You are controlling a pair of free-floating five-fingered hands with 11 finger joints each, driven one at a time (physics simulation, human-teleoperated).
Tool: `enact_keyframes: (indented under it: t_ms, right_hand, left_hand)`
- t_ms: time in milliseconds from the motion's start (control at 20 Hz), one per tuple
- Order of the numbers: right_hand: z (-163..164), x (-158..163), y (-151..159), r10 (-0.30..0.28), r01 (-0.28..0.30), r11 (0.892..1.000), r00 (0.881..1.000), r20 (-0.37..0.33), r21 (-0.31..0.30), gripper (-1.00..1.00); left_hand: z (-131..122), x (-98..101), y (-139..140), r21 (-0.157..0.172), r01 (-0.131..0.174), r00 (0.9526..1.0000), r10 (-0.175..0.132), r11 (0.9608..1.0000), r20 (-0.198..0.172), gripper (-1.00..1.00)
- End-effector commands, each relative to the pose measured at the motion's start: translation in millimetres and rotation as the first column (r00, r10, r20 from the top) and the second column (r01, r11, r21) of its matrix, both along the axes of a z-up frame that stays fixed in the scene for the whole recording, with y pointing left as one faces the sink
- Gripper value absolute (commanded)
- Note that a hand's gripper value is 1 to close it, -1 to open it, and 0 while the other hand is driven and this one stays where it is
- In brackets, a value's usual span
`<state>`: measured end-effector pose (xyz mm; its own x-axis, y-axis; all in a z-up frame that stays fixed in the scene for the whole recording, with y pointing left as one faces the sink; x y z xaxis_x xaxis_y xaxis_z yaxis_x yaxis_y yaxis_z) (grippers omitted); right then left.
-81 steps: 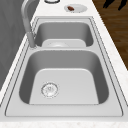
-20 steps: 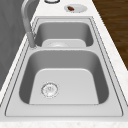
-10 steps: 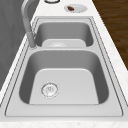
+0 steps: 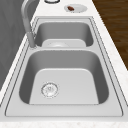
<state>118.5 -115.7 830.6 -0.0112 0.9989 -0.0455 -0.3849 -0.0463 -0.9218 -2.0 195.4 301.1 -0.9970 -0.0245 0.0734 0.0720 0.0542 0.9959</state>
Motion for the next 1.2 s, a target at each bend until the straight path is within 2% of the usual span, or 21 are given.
enact_keyframes:
  t_ms: [0,100,600,800,900,1150]
  right_hand:
    - [6,31,4,0.0,0.0,1.0,1.0,-0.017,0.0,-1.0]
    - [-7,48,6,0.0,0.0,1.0,0.999,-0.038,-0.006,-1.0]
    - [-61,136,12,0.002,-0.004,0.999,0.999,-0.041,-0.047,-1.0]
    - [-87,169,12,0.002,-0.004,0.999,0.999,-0.051,-0.041,-1.0]
    - [-91,185,14,-0.002,0.001,1.0,0.999,-0.047,-0.017,-1.0]
    - [-102,225,13,0.013,-0.014,1.0,0.997,-0.078,-0.012,-1.0]
  left_hand:
    - [0,0.0,0,0.0,0.0,1.0,0.0,1.0,0.0,0.0]
    - [0,0.0,0,0.0,0.0,1.0,0.0,1.0,0.0,0.0]
    - [0,0.0,0,0.0,0.0,1.0,0.0,1.0,0.0,0.0]
    - [0,0.0,0,0.0,0.0,1.0,0.0,1.0,0.0,0.0]
    - [0,0.0,0,0.0,0.0,1.0,0.0,1.0,0.0,0.0]
    - [0,0.0,0,0.0,0.0,1.0,0.0,1.0,0.0,0.0]
